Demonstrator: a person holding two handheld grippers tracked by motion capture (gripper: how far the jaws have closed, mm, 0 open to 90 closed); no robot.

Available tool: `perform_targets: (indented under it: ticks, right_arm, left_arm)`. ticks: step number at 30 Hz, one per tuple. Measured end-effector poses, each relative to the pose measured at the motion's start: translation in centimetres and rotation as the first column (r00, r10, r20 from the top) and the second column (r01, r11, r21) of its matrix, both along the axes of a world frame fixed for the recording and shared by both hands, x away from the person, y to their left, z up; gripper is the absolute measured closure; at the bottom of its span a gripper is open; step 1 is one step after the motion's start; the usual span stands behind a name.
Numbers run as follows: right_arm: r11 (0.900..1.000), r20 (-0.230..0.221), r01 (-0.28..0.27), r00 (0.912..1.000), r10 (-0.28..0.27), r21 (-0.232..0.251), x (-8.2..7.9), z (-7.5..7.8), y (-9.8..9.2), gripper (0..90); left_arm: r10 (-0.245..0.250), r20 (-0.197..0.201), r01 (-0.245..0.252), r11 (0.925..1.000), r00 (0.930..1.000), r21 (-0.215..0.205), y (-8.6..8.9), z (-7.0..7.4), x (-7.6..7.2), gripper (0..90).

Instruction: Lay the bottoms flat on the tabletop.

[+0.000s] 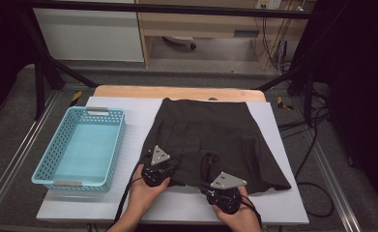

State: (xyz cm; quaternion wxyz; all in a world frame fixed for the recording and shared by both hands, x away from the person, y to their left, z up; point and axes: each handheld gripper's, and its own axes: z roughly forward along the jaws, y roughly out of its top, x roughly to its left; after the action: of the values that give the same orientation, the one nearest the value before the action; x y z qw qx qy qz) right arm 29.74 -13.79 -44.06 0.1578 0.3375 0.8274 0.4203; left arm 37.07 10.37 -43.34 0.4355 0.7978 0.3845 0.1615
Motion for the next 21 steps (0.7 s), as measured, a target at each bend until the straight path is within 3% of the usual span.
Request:
perform_targets:
  ticks: [5,13,17,21]
  right_arm:
    - [0.999,-0.012,-0.034,0.9994,0.034,-0.021,0.2,-0.6,1.0,79.7]
    - [0.997,-0.034,-0.061,0.9976,0.06,-0.045,0.9,-1.4,1.9,79.2]
    - [0.995,-0.04,-0.078,0.9963,0.076,-0.058,1.2,-1.7,2.4,78.8]
    - [0.997,-0.019,-0.052,0.9985,0.051,-0.052,2.4,-1.3,2.3,78.7]
  left_arm:
    - [0.045,0.015,-0.045,0.999,0.9989,0.0,0.9,0.4,1.1,85.8]
    - [0.094,0.008,-0.093,0.9955,0.9956,-0.018,2.3,0.5,2.5,85.8]
    - [0.1,-0.002,-0.1,0.9948,0.995,-0.02,2.5,0.5,2.9,85.8]
    - [0.092,-0.01,-0.092,0.9954,0.9958,-0.028,2.6,0.4,2.9,85.4]
